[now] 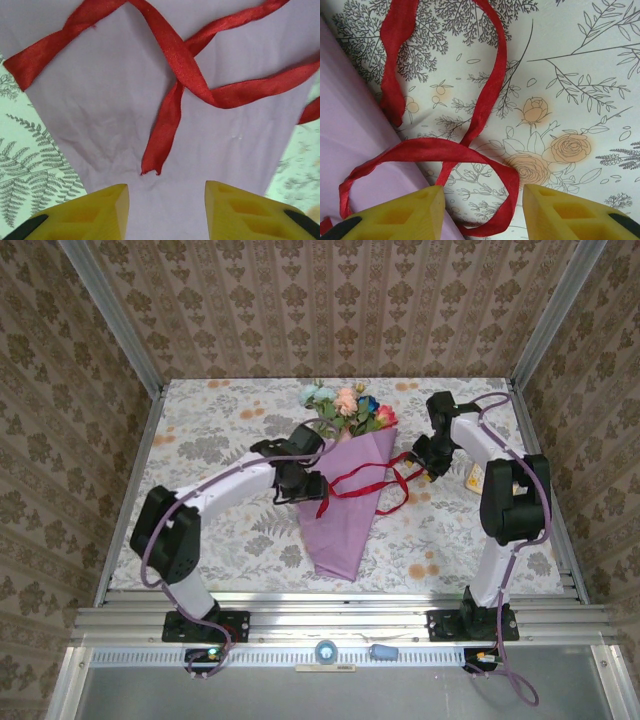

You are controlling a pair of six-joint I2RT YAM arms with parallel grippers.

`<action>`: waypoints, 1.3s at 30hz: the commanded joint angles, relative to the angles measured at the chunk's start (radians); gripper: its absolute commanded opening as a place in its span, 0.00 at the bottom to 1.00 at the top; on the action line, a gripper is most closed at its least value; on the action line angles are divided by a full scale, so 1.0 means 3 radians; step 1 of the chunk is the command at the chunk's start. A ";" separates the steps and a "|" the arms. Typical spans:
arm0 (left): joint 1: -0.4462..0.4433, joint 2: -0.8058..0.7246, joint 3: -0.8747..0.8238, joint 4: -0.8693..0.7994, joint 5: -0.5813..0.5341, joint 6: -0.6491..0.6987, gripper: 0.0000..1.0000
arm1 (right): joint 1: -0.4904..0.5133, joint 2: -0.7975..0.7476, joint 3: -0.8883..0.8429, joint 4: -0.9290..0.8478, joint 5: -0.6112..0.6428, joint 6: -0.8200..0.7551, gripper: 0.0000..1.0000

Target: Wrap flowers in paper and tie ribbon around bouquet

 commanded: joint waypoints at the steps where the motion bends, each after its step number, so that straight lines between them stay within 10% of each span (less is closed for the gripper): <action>1: -0.0106 0.0335 0.0335 -0.0250 -0.0324 0.0549 0.46 | -0.0025 0.0100 0.0103 0.0002 -0.0012 0.0108 0.46; 16: -0.0265 0.0962 0.0661 -0.0248 -0.0438 0.0697 0.40 | -0.0034 0.0270 0.0077 0.0193 -0.0129 0.0363 0.46; 32: -0.0289 0.0746 0.0466 -0.0107 -0.0501 0.0508 0.00 | -0.0005 0.0573 0.0134 0.0231 0.0091 0.0699 0.44; 39: -0.0170 0.0279 0.0264 -0.0143 -0.0410 0.0346 0.00 | -0.0004 0.0721 0.0175 0.0302 0.0177 0.0762 0.03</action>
